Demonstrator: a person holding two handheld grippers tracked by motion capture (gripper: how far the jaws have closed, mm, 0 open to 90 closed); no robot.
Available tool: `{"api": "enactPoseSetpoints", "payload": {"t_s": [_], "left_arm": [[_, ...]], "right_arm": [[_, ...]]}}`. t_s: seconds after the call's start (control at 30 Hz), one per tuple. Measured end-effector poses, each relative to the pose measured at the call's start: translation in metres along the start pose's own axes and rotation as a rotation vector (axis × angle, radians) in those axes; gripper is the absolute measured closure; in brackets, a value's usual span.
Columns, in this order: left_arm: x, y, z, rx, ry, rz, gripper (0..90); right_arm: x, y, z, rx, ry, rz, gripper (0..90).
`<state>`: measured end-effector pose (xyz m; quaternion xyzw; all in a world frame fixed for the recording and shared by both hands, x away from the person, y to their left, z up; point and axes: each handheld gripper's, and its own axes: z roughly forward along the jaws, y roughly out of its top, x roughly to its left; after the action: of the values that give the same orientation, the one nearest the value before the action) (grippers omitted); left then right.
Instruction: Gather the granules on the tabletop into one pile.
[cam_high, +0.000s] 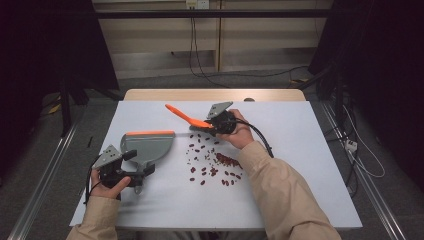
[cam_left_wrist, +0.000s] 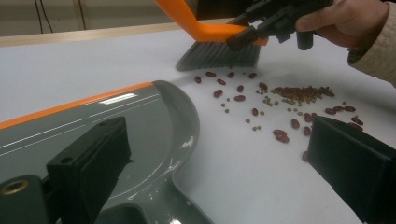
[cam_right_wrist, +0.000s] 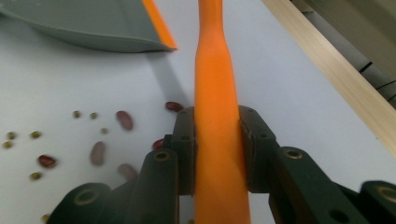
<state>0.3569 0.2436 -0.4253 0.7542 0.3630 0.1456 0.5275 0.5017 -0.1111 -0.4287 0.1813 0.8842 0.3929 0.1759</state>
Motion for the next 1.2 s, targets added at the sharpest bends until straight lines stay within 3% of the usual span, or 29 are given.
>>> {"api": "enactPoseSetpoints", "payload": {"t_s": [0.3, 0.67, 1.2], "left_arm": [[0.000, 0.000, 0.000, -0.002, -0.001, 0.002, 5.8], [0.000, 0.001, 0.000, -0.001, 0.003, 0.004, 5.8], [-0.002, 0.002, 0.000, -0.005, 0.005, 0.007, 5.8]], "right_arm": [[0.019, -0.005, -0.016, -0.003, 0.078, -0.049, 71.3], [0.037, -0.011, -0.030, -0.003, 0.119, -0.071, 71.2], [0.053, -0.014, -0.046, -0.008, 0.116, -0.080, 71.4]]}}
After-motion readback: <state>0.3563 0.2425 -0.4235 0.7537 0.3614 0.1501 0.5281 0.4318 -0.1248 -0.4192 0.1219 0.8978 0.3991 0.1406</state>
